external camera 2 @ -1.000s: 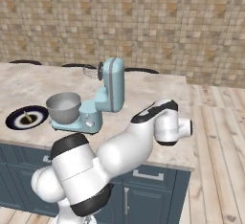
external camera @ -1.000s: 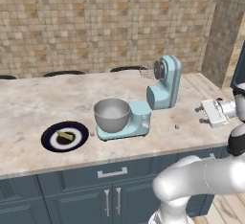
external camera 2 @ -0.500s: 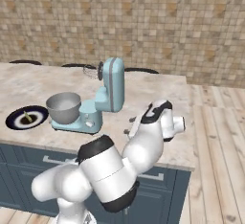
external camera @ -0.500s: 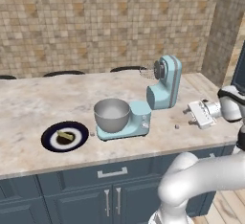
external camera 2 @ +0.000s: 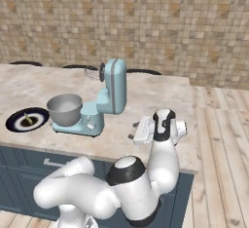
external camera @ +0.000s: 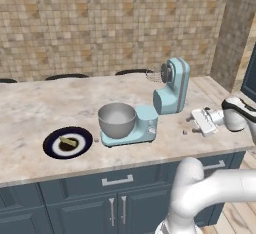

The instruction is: Add butter and sugar cubes to the stand mixer bowl and then turn on the stand mixer to begin making frosting.

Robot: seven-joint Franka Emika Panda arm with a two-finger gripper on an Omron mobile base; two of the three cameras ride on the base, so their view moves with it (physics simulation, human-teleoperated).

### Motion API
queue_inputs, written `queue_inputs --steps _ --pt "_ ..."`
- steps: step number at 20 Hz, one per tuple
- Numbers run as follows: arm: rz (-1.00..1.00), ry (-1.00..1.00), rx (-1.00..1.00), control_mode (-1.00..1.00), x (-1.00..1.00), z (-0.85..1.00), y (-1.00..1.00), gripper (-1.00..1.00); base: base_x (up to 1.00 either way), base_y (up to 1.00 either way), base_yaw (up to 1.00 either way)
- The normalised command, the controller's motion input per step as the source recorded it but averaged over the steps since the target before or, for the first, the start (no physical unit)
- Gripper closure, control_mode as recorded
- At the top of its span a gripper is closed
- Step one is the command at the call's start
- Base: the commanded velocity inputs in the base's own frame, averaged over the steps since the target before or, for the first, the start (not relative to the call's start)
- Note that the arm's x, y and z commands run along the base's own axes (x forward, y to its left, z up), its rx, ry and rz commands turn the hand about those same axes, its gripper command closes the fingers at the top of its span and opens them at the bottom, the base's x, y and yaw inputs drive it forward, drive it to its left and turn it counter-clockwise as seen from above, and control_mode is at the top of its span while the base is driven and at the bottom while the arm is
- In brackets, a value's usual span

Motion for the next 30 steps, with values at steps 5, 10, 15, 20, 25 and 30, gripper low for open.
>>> queue_inputs --steps 5,10,15,20,25,30 --pt "0.0 0.0 -0.03 -1.0 0.05 -0.24 0.19 -1.0 0.0 0.0 0.0" --pt "0.0 0.0 -0.08 -1.0 0.0 -0.21 0.25 -1.0 0.0 0.0 0.0" --pt "0.0 0.0 -0.09 -1.0 0.0 -0.17 0.07 -1.0 0.0 0.0 0.0" --pt "-0.01 0.0 -0.05 -1.0 0.11 -0.13 0.0 -1.0 0.0 0.0 0.0" --pt "-0.01 0.0 -0.03 -1.0 0.18 -0.08 0.0 -1.0 0.0 0.0 0.0" --pt "-0.01 0.0 -0.03 -1.0 0.16 -0.09 0.0 -1.0 0.0 0.0 0.0"
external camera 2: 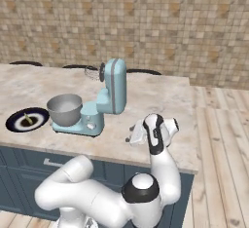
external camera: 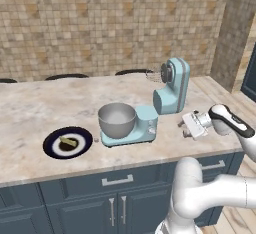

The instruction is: Add butter and sugar cubes to the stand mixer bowl and then turn on the stand mixer to begin making frosting.

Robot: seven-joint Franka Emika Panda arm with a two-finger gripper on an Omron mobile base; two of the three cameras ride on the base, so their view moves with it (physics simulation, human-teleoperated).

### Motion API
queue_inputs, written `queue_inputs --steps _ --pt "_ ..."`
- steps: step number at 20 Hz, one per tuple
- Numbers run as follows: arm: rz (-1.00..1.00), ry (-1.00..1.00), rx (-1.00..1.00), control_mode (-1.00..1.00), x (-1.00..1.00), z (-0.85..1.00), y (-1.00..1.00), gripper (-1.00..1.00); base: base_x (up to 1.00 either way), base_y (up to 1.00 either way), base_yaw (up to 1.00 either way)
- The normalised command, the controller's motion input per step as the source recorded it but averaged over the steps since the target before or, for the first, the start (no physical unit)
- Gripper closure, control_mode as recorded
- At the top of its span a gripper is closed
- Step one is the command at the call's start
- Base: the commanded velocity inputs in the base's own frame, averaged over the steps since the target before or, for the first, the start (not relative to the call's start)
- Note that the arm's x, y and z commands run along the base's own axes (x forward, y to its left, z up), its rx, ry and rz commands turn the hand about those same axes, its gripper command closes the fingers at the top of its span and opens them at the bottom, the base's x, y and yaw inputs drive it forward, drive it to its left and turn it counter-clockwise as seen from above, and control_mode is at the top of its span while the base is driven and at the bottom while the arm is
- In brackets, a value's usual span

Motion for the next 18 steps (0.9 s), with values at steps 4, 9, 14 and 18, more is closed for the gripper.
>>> queue_inputs --steps 4,9,14,18 --pt "0.0 0.0 -0.03 -1.0 0.17 -0.16 0.0 -1.0 0.0 0.0 0.0" --pt "0.0 0.0 -0.02 -1.0 0.11 -0.12 -0.06 -1.0 0.0 0.0 0.0" --pt "0.0 0.0 -0.01 -1.0 0.01 -0.12 -0.24 -1.0 0.0 0.0 0.0" --pt "0.0 0.0 -0.01 -1.0 0.0 -0.24 -0.54 -1.0 0.0 0.0 0.0"
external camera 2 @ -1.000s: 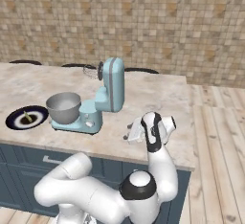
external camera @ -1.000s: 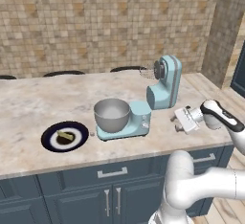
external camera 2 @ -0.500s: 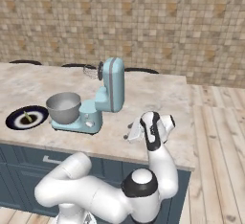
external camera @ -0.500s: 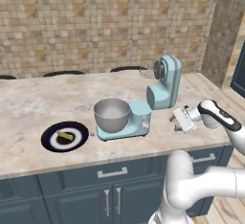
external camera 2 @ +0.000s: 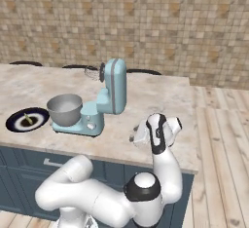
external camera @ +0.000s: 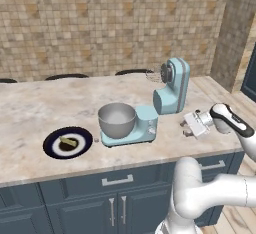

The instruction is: Add butter and sugar cubes to the stand mixer bowl and then turn on the stand mixer to begin making frosting.

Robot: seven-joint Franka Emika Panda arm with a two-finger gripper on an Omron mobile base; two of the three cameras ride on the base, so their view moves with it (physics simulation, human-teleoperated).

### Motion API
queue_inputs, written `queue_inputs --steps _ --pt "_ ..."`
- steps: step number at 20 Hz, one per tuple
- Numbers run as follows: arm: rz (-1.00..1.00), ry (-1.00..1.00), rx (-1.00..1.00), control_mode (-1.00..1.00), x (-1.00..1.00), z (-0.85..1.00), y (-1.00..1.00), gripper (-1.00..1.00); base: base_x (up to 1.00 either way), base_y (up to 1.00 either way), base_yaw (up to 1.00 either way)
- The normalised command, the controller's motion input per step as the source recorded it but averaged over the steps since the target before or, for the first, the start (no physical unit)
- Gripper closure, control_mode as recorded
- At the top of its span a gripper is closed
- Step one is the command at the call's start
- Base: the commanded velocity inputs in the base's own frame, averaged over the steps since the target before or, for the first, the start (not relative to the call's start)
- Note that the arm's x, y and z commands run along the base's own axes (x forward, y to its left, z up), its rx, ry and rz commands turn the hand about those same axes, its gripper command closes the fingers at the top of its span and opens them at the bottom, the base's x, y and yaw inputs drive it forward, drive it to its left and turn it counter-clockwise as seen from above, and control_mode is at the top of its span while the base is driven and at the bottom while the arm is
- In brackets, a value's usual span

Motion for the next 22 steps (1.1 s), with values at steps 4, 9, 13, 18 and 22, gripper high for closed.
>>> queue_inputs --steps 4,9,13,18,22 --pt "0.0 0.0 -0.01 -1.0 -0.03 -0.4 -0.25 -1.0 0.0 0.0 0.0" --pt "0.0 0.0 -0.03 -1.0 -0.2 -0.6 0.27 1.0 0.0 0.0 0.0" --pt "0.0 0.0 0.0 -1.0 -0.37 -0.54 0.38 1.0 0.0 0.0 0.0" --pt "-0.03 0.0 0.0 -1.0 -0.48 -0.44 0.44 1.0 0.0 0.0 0.0" --pt "-0.07 0.0 0.0 -1.0 -0.31 -0.14 0.35 1.0 0.0 0.0 0.0"
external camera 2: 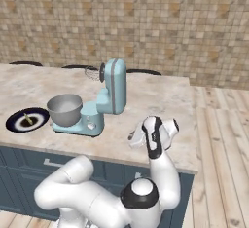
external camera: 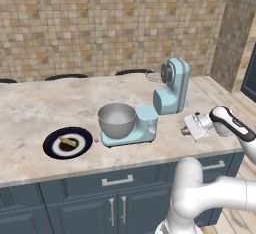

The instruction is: Add butter and sugar cubes to the stand mixer bowl and then turn on the stand mixer to begin making frosting.

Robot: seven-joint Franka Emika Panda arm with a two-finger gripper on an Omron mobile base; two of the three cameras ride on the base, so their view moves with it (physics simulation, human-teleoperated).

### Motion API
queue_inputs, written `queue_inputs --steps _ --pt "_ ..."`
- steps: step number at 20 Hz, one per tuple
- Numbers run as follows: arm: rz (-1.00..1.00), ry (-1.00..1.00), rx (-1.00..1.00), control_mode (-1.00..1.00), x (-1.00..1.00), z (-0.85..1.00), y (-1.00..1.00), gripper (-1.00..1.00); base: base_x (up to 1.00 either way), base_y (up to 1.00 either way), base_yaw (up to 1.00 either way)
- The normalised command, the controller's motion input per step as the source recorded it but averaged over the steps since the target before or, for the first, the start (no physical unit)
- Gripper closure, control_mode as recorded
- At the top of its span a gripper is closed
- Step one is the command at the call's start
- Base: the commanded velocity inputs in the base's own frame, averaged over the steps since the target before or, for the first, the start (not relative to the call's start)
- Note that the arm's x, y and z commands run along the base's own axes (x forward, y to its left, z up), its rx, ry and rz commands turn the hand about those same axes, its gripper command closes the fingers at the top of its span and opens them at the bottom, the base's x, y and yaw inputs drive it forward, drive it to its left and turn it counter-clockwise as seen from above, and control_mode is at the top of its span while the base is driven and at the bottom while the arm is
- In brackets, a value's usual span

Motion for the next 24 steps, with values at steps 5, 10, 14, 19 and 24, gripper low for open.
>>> queue_inputs --steps 5,10,14,19,24 --pt "-0.1 -0.06 0.0 -1.0 -0.37 0.37 0.2 1.0 0.0 0.0 0.0" --pt "-0.11 -0.09 0.0 -1.0 -0.58 1.0 0.03 1.0 0.0 0.0 0.0" --pt "-0.16 -0.01 -0.01 -1.0 -0.79 1.0 0.03 1.0 0.0 0.0 0.0" --pt "-0.3 0.06 -0.12 -1.0 -0.93 0.93 0.29 1.0 0.0 0.0 0.0" --pt "-0.23 0.14 -0.28 -1.0 -0.75 0.76 0.87 1.0 0.0 0.0 0.0"
